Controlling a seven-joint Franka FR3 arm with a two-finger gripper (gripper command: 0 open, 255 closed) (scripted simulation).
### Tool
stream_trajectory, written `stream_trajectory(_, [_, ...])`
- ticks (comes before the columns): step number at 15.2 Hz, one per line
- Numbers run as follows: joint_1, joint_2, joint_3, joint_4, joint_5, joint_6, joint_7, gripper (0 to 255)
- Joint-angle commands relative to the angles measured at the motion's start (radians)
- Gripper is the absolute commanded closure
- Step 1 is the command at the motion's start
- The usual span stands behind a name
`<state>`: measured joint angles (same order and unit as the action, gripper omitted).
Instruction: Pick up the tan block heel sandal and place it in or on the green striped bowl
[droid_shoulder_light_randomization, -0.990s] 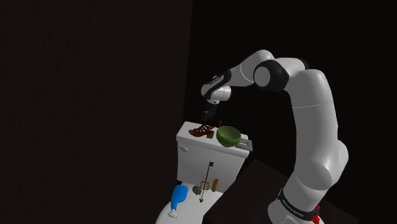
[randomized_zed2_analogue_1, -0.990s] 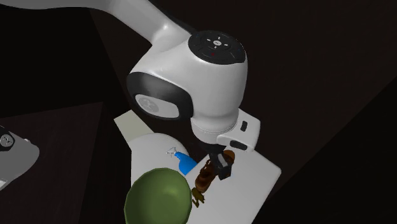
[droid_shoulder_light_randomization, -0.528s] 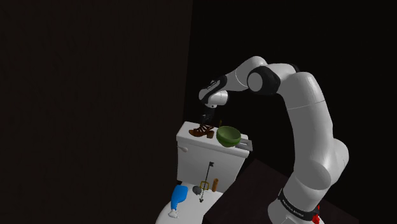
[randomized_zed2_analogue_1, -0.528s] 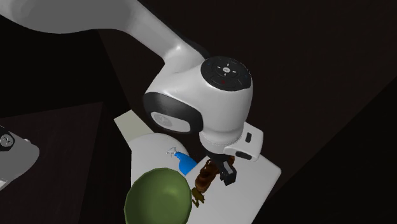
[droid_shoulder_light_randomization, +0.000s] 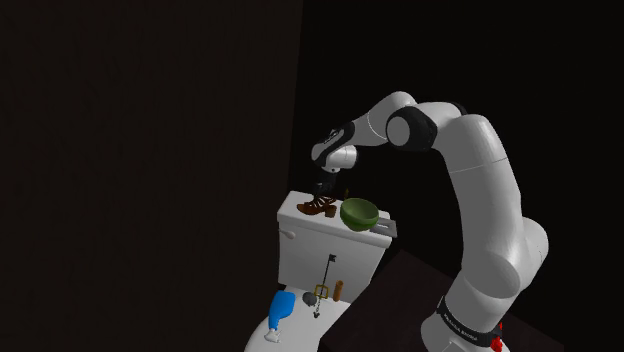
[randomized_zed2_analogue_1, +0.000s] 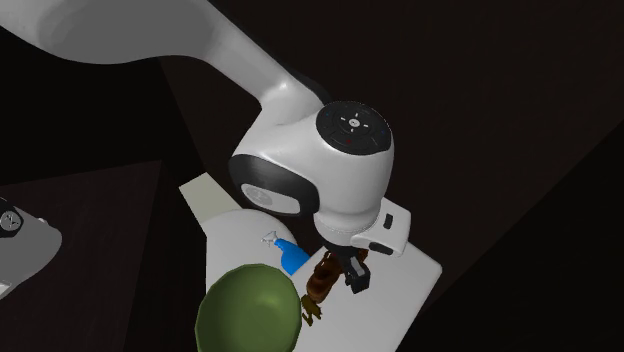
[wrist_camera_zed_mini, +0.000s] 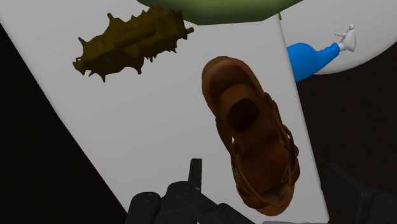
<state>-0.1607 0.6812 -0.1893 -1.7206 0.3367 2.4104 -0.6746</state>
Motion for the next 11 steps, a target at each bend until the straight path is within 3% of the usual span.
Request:
stream_trajectory(1, [0.000, 0.000, 0.000, 0.000, 0.000, 0.000, 0.000, 0])
stream_trajectory(2, [0.000, 0.000, 0.000, 0.000, 0.000, 0.000, 0.000, 255])
stream_trajectory(11, [0.000, 0.000, 0.000, 0.000, 0.000, 0.000, 0.000, 255])
